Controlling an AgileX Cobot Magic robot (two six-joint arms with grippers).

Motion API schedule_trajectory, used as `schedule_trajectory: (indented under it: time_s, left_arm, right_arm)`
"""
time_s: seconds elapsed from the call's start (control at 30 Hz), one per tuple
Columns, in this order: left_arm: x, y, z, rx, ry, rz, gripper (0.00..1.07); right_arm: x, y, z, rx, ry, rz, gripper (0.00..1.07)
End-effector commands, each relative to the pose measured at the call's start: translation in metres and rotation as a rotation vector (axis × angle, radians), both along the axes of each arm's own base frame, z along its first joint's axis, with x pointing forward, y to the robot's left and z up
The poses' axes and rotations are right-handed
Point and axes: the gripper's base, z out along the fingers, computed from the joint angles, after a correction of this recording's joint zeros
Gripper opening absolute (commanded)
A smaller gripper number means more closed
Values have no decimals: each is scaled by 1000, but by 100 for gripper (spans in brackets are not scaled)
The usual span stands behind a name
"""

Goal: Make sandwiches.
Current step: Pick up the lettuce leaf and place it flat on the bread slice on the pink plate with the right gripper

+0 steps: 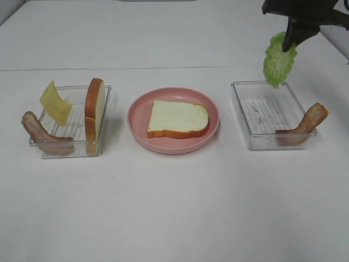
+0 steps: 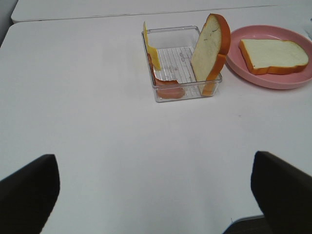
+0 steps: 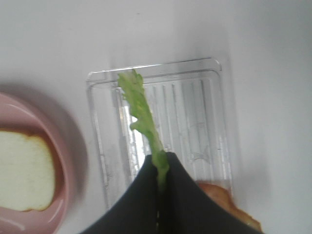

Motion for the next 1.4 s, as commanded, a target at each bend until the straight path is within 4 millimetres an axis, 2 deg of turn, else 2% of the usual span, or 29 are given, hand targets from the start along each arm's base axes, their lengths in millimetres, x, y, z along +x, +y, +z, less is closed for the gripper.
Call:
schedule_trajectory:
  time_s: [0.03,0.13,0.33,0.43,0.47,0.5,0.53,0.6,0.67,0.77,0.83,0.87,0.93,1.03,1.1,1.2,1.27,1.37,1.4]
  left_arm:
    - [-2,0,-1,-3,-14,-1,102]
    - [-2,0,-1,-3,-14,-1,102]
    - [-2,0,-1,-3,-14,-1,102]
    - [-2,0,-1,-3,-14,-1,102]
    - [-2,0,-1,-3,-14,-1,102]
    - [-2,0,-1,-3,-14,-1,102]
    - [-2,0,-1,-3,-14,-1,102]
    - [-2,0,-1,-3,-14,-1,102]
    - [-2,0,-1,-3,-14,-1,102]
    - [-2,0,-1,-3,-14,-1,102]
    - [-2,0,-1,-3,-14,-1,102]
    - [-2,0,-1,-3,-14,-1,102]
    - [-2,0,-1,-3,-14,-1,102]
    - [-2,0,-1,-3,-14,-1,102]
    - [-2,0,-1,-3,-14,-1,102]
    - [-2,0,-1,-3,-14,-1,102]
    - [-2,0,-1,-3,-14,-1,102]
    - [-2,0,-1,-3,-14,-1,102]
    - [-2,0,-1,-3,-14,-1,102]
  right_arm:
    - [-19,10,23,114,74,2,0]
    - [-22,18,32,204,59,36,0]
    - [-33,31,33,354,71,128,0]
    - [-39,39,26,450,43,187,0]
    - [-44,45,19,529,27,209,0]
    - [-44,45,19,529,27,209,0]
    - [-48,51,8,610,30,221,0]
    - [-49,53,5,650,25,222,0]
    - [-53,63,-9,800,-1,221,0]
    - [-54,67,-13,813,-8,228,0]
    - [-54,80,-21,813,-60,235,0]
    - [-54,80,-21,813,-60,235,0]
    - [-53,109,-33,786,-79,261,0]
    - [-52,115,-35,781,-80,267,0]
    - [-46,135,-59,784,-24,264,0]
    - [-44,136,-64,786,-14,262,0]
    - [-38,144,-85,808,36,236,0]
    - [-36,144,-90,810,47,230,0]
    - [-35,146,-98,821,65,217,0]
